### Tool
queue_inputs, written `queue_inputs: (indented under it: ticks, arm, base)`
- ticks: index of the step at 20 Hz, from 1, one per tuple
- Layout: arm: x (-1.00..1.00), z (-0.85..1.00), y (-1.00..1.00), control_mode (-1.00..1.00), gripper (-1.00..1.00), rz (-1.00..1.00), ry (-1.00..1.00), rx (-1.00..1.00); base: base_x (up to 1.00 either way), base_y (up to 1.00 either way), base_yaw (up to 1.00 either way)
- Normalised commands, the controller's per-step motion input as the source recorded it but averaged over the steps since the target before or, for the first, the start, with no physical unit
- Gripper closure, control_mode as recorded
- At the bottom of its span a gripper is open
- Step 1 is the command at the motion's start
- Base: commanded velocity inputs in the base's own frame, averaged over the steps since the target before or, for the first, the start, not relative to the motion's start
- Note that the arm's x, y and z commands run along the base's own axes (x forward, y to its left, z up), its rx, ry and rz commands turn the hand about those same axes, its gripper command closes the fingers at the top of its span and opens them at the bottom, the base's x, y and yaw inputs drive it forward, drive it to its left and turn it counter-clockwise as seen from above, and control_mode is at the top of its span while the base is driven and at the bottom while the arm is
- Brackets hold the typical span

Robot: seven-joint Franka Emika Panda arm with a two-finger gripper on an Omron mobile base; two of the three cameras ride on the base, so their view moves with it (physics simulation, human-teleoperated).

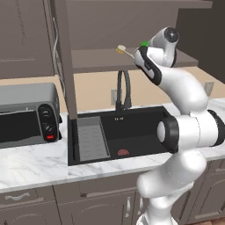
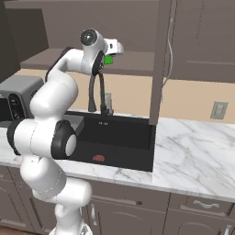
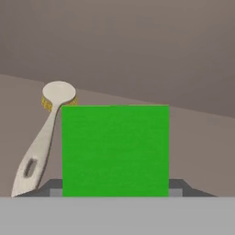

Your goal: Pick up the dish brush and sponge from the sink, and place them back in the cabinet, and close the cabinet doors.

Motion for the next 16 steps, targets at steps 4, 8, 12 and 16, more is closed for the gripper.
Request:
queue_inputs:
  ticks: [4, 8, 12, 16]
  arm:
    - [0.36, -0.06, 0.00, -1.00, 1.00, 0.00, 0.00, 0.00]
    - [0.26, -0.11, 0.00, -1.00, 1.00, 0.00, 0.00, 0.00]
    - [0.08, -0.19, 0.00, -1.00, 1.00, 0.00, 0.00, 0.00]
    - [0.00, -0.21, 0.00, -1.00, 1.00, 0.01, 0.00, 0.00]
  base:
    - [0.00, 0.00, 0.00]
    - [0.00, 0.00, 0.00]
    - [0.00, 0.00, 0.00]
    - [0.00, 0.00, 0.00]
